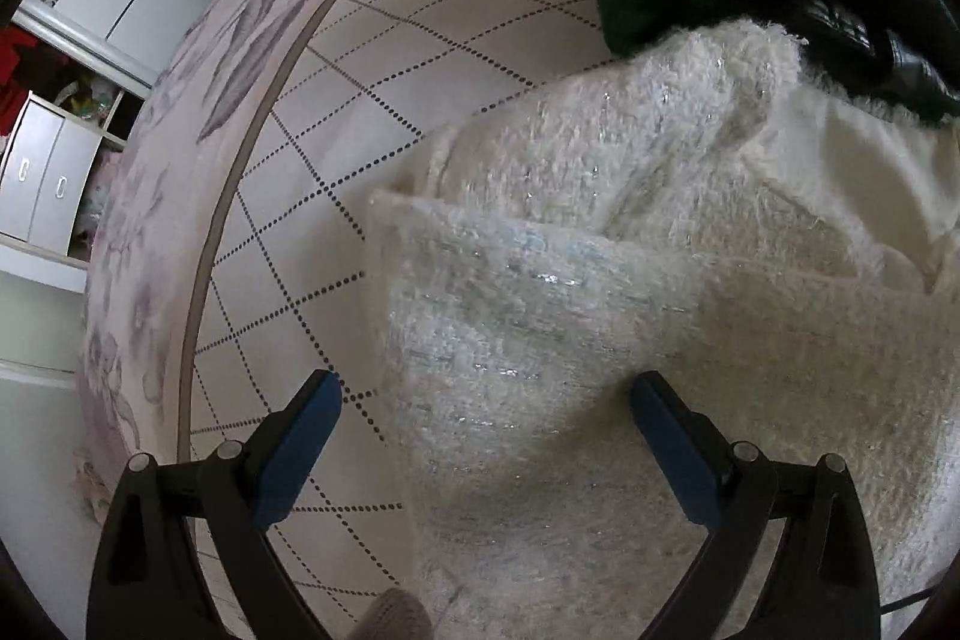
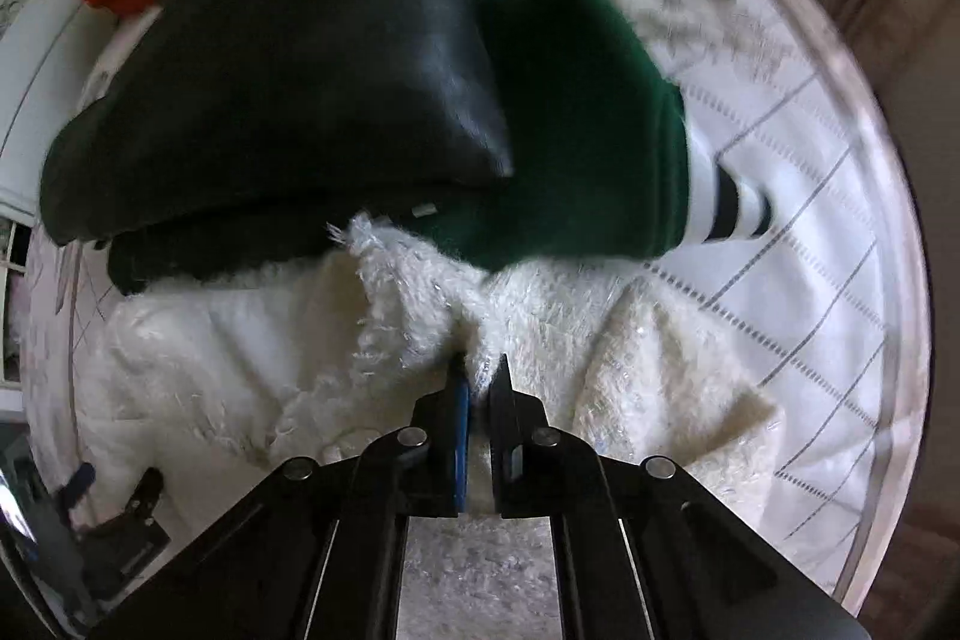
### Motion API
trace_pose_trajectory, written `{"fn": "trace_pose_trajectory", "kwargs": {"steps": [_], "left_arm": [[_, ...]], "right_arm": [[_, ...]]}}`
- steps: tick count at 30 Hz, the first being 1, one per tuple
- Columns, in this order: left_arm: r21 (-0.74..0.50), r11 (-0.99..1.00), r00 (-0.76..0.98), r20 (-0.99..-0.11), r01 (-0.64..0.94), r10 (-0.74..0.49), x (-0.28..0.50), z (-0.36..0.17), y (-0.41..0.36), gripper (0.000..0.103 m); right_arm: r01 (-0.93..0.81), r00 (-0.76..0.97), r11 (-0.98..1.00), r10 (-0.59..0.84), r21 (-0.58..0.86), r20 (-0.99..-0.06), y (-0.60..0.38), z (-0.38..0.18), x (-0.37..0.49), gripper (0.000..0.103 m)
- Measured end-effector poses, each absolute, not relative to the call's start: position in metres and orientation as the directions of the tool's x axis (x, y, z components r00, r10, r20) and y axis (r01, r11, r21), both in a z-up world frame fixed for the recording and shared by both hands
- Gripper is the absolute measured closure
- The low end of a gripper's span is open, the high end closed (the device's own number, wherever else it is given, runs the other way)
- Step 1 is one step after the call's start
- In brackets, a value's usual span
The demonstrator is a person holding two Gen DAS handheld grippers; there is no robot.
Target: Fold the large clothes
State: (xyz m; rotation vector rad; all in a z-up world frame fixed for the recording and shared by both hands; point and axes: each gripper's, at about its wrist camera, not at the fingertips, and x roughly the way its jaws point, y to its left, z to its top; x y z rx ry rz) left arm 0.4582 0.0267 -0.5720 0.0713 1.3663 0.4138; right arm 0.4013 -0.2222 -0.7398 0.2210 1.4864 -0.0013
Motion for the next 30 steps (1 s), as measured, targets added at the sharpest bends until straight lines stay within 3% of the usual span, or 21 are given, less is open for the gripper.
{"fn": "trace_pose_trajectory", "kwargs": {"steps": [4, 6, 8, 12, 16, 18, 20, 23, 30], "left_arm": [[0.285, 0.907, 0.218, -0.907, -0.310, 0.360, 0.441, -0.535, 0.032, 0.003], [0.296, 0.876, 0.248, -0.880, -0.380, 0.405, 0.421, -0.512, 0.040, 0.003], [0.324, 0.826, 0.239, -0.852, -0.461, 0.467, 0.396, -0.494, 0.051, 0.003], [0.359, 0.746, 0.154, -0.840, -0.561, 0.520, 0.363, -0.497, 0.072, 0.003], [0.341, 0.740, 0.074, -0.882, -0.580, 0.465, 0.355, -0.527, 0.087, 0.003], [0.340, 0.746, 0.078, -0.884, -0.573, 0.462, 0.357, -0.534, 0.088, 0.003], [0.343, 0.758, 0.090, -0.881, -0.555, 0.464, 0.362, -0.538, 0.085, 0.003], [0.341, 0.777, 0.106, -0.882, -0.529, 0.460, 0.372, -0.543, 0.080, 0.003], [0.380, 0.819, 0.115, -0.877, -0.430, 0.467, 0.399, -0.559, 0.071, 0.003]], "right_arm": [[0.131, 0.035, 0.972, 0.191, 0.194, -0.981, -0.231, -0.718, 0.404, 0.087], [0.105, 0.099, 0.962, 0.242, 0.252, -0.965, -0.229, -0.686, 0.399, 0.058], [0.054, 0.141, 0.939, 0.329, 0.339, -0.934, -0.217, -0.662, 0.395, 0.048], [-0.032, -0.016, 0.868, 0.496, 0.496, -0.868, -0.164, -0.681, 0.401, 0.048], [-0.077, -0.127, 0.901, 0.415, 0.427, -0.901, -0.121, -0.736, 0.412, 0.048], [-0.059, -0.184, 0.942, 0.315, 0.331, -0.931, -0.110, -0.765, 0.423, 0.053], [-0.065, -0.188, 0.938, 0.324, 0.341, -0.927, -0.101, -0.771, 0.422, 0.055], [-0.130, -0.173, 0.921, 0.343, 0.366, -0.923, -0.083, -0.769, 0.418, 0.095], [-0.199, 0.040, 0.945, 0.274, 0.261, -0.961, -0.075, -0.729, 0.399, 0.102]]}}
